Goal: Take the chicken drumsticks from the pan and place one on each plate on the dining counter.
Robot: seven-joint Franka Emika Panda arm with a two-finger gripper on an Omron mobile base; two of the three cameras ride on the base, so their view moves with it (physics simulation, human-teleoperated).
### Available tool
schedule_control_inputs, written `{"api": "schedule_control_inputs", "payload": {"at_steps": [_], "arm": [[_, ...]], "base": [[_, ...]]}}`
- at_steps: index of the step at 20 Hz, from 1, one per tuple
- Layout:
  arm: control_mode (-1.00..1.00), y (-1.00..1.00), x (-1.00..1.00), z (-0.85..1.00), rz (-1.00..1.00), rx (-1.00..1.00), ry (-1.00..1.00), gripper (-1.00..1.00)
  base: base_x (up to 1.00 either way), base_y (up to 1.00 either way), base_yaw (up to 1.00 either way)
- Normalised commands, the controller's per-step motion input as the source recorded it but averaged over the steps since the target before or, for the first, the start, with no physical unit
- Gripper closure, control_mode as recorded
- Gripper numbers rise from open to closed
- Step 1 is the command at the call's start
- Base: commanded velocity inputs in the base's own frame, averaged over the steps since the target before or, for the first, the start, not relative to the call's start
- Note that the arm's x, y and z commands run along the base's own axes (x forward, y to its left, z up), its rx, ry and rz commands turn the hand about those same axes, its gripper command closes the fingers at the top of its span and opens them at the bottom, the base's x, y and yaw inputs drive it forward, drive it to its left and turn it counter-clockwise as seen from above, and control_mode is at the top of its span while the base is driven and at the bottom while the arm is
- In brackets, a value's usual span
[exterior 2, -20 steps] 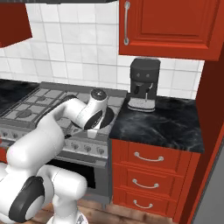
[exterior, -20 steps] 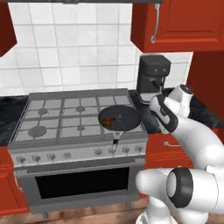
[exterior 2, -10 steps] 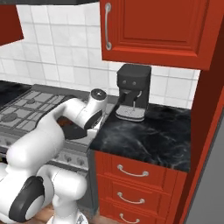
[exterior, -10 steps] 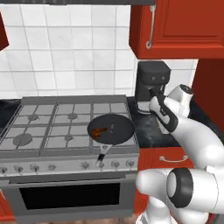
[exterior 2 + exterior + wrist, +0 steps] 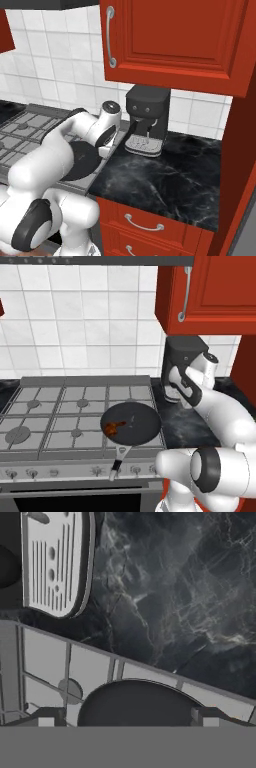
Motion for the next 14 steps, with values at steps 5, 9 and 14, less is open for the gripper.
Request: {"api": "schedule_control_inputs", "payload": {"at_steps": [5,9,14], "arm": [[-1.0,0.26,-0.05,-0.06,0.01,0.0,0.03,-1.0],[-1.0,0.91,0.0,-0.12,0.12,-0.09,0.09,-1.0],[-1.0,0.78,-0.02,-0.22,0.16,-0.08,0.03,-1.0]], "base": [[0.0,0.0,0.0],[0.0,0.0,0.0],[0.0,0.0,0.0]]}}
